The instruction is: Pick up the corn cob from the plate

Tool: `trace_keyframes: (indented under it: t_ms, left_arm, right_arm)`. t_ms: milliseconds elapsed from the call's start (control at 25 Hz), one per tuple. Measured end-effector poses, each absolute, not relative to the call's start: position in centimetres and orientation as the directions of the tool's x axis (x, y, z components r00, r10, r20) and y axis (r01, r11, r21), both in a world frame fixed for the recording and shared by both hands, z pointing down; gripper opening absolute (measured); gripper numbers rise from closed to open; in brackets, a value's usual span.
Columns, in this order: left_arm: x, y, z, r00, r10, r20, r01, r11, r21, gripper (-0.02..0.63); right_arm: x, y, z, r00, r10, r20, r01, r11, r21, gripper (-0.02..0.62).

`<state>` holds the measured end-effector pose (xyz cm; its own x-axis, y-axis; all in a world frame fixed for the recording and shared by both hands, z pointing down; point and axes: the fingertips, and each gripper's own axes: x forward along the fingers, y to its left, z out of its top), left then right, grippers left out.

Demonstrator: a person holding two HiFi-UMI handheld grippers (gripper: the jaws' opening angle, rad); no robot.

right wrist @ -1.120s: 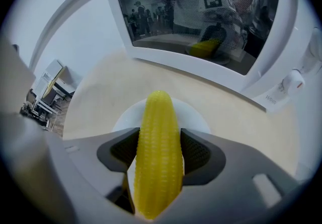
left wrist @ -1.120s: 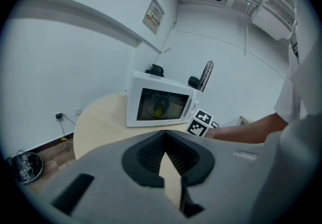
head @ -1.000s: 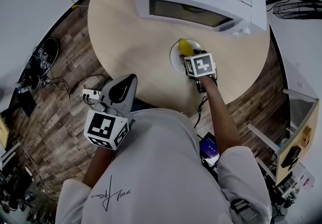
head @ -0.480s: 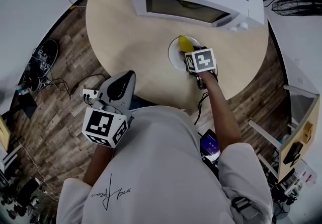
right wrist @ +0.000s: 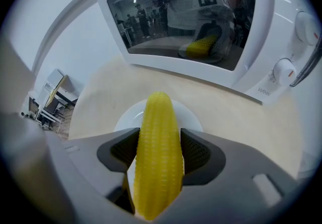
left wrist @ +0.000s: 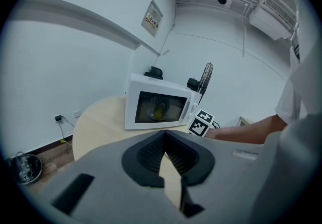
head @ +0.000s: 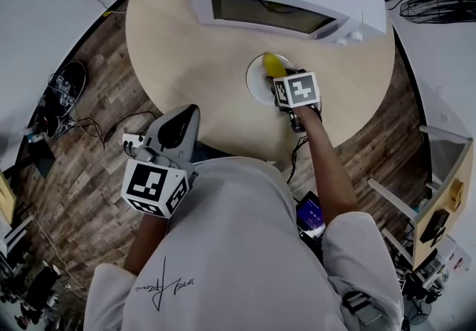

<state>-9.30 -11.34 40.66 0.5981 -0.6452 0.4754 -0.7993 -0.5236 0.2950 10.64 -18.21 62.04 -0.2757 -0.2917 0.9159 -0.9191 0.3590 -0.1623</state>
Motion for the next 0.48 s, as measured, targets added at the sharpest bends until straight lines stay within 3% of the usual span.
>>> trace_keyframes:
  t_ms: [480]
  left_arm:
    - [-7.9, -10.9, 40.4, 0.609, -0.637, 0.472, -0.789, -0.546, 0.283, -0.003]
  right_arm:
    - [11.8, -17.9, 60.9, -0.28, -0.32, 0.905, -0.926, 0.338, -0.166, 0.267]
